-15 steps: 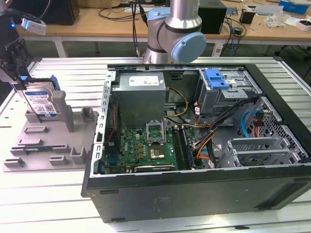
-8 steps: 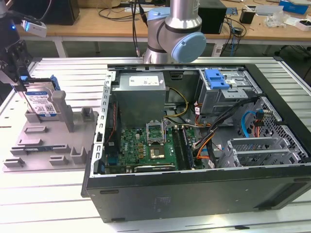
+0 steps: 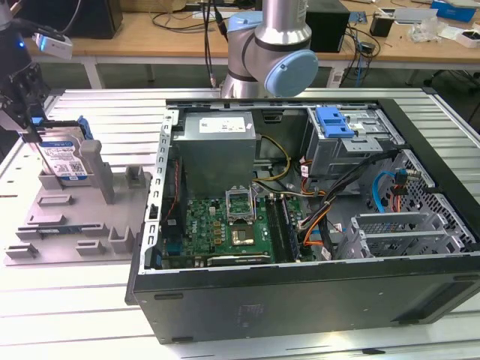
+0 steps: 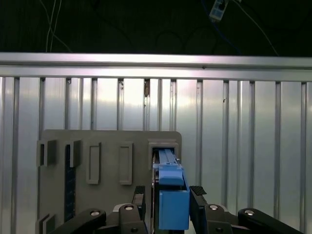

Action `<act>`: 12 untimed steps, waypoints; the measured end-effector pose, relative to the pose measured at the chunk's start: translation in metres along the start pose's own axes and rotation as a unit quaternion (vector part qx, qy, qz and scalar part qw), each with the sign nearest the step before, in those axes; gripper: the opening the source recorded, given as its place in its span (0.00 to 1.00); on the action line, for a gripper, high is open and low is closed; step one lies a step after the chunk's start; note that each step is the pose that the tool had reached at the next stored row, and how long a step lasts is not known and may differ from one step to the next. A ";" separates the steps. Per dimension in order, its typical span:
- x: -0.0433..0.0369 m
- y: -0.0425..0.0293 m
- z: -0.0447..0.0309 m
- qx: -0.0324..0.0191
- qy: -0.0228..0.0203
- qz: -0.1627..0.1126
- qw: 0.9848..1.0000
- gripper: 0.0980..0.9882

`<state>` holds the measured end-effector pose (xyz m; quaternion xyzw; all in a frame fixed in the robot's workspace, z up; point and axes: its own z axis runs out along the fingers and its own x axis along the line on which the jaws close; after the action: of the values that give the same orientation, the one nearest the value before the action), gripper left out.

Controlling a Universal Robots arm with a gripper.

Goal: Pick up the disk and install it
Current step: 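Pick up the disk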

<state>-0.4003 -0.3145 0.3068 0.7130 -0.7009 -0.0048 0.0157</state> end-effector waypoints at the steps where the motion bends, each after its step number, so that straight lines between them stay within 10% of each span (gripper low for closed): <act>1: 0.0000 0.0000 0.0004 0.000 0.000 0.000 1.000 0.43; 12: 0.0003 -0.0009 0.0034 0.000 0.000 0.005 1.000 0.43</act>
<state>-0.3995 -0.3148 0.3033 0.7096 -0.7044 -0.0048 0.0156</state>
